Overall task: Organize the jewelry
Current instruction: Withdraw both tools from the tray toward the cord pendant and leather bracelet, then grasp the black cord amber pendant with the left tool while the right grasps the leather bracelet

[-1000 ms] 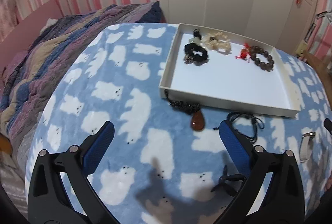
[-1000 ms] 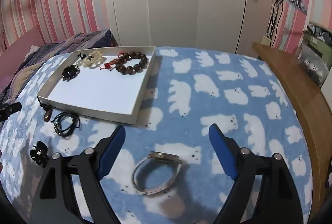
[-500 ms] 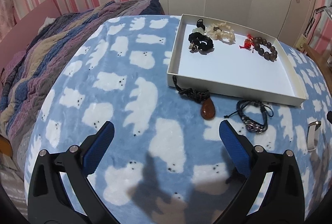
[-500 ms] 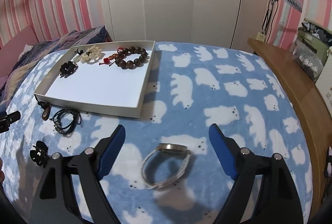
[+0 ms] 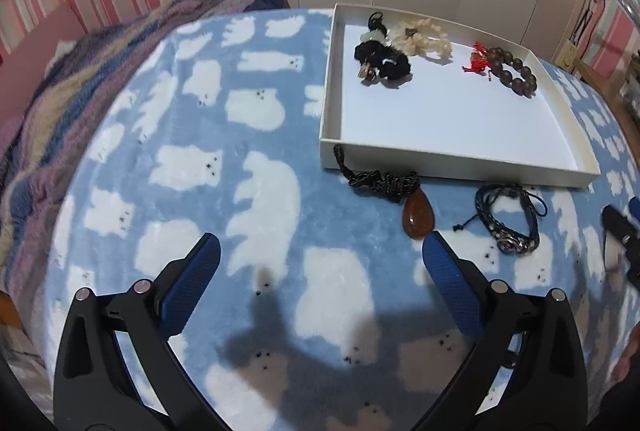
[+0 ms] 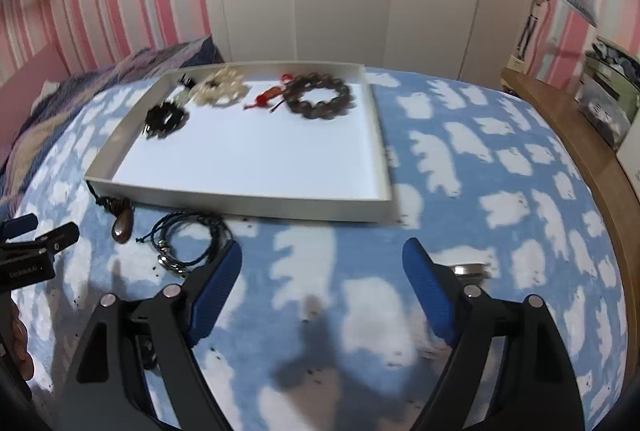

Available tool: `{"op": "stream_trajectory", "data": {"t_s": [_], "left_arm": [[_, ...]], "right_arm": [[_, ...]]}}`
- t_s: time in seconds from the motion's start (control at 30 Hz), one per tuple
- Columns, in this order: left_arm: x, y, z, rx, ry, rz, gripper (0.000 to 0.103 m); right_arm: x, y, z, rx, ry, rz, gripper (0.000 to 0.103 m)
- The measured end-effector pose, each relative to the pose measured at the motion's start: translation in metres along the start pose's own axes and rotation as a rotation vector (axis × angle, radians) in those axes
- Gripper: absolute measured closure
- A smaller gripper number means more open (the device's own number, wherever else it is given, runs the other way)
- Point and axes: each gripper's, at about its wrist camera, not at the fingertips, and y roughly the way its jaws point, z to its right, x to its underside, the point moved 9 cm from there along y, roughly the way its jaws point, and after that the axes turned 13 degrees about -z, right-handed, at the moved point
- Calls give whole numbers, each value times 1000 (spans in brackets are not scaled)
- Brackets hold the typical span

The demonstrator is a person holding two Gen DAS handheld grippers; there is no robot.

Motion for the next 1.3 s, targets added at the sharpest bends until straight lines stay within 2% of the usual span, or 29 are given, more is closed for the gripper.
{"op": "stream_trajectory", "data": {"t_s": [0.2, 0.37, 0.63, 0.93, 1.0, 1.03, 1.1, 1.17, 1.23, 1.3], "left_arm": [[-8, 16, -3, 102, -54, -22, 6], [-18, 18, 7, 62, -7, -23, 7], [-30, 32, 23, 50, 39, -64, 22], [-38, 45, 29, 61, 51, -91, 23], [-38, 47, 31, 61, 63, -98, 23], [-37, 47, 31, 62, 67, -100, 25], [-38, 48, 33, 69, 75, -93, 26], [-39, 48, 33, 84, 78, -93, 30], [-39, 48, 36, 106, 83, -93, 39], [-39, 46, 39, 111, 95, -87, 45]], "right_arm": [[-5, 19, -19, -19, -13, -27, 20], [-8, 31, -33, -19, -41, -50, 20], [-10, 40, -45, -8, -68, -73, 21], [-11, 47, -52, -28, -82, -92, 22], [-9, 51, -55, -32, -90, -105, 30], [-9, 53, -55, -36, -90, -113, 31], [-6, 58, -57, -46, -90, -133, 44], [-3, 62, -58, -67, -87, -150, 47], [-2, 63, -60, -71, -88, -149, 50], [-1, 64, -63, -79, -95, -153, 58]]}}
